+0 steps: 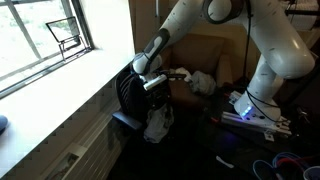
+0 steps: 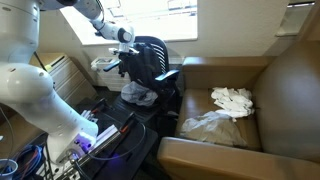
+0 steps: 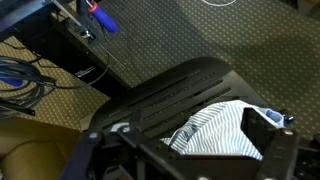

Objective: Pick up the belt from the armchair and move it to the couch

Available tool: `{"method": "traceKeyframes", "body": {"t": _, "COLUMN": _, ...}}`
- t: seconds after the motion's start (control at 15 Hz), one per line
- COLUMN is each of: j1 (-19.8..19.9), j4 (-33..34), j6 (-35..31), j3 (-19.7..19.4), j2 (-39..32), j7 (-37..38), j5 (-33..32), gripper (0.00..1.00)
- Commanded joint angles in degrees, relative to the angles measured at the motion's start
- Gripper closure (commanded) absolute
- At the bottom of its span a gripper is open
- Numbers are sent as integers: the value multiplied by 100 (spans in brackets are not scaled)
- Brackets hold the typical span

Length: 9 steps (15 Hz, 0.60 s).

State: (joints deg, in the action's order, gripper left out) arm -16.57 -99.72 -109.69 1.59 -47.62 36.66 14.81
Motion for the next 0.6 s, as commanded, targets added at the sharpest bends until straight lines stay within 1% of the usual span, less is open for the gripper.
{"method": "traceKeyframes", "body": {"t": 0.0, "j1": -7, "j4": 57, "j6": -18, "j3": 33, "j2": -85, "j7": 140, "j5": -57, "gripper": 0}}
{"method": "traceKeyframes", "body": {"t": 0.07, "j1": -28, "j4": 83, "j6": -22, "j3": 20, "j2": -118, "j7": 189, "j5": -66, "gripper": 0}}
{"method": "traceKeyframes", "body": {"t": 0.13, "j1": -250, "j4": -24, "j6": -345, "j3": -152, "j2": -40, "j7": 633, "j5": -192, "gripper": 0}}
{"method": "traceKeyframes", "body": {"t": 0.2, "j1": -419, "j4": -78, "j6": -604, "j3": -249, "j2": -30, "j7": 907, "j5": -393, "gripper": 0}}
{"method": "traceKeyframes", "body": {"t": 0.33, "j1": -597, "j4": -56, "j6": -849, "j3": -349, "j2": -99, "j7": 1405, "j5": -829, "gripper": 0}}
{"method": "traceKeyframes", "body": {"t": 0.53, "j1": -938, "j4": -240, "j6": -1293, "j3": -530, "j2": -4, "j7": 2180, "j5": -1556, "gripper": 0}}
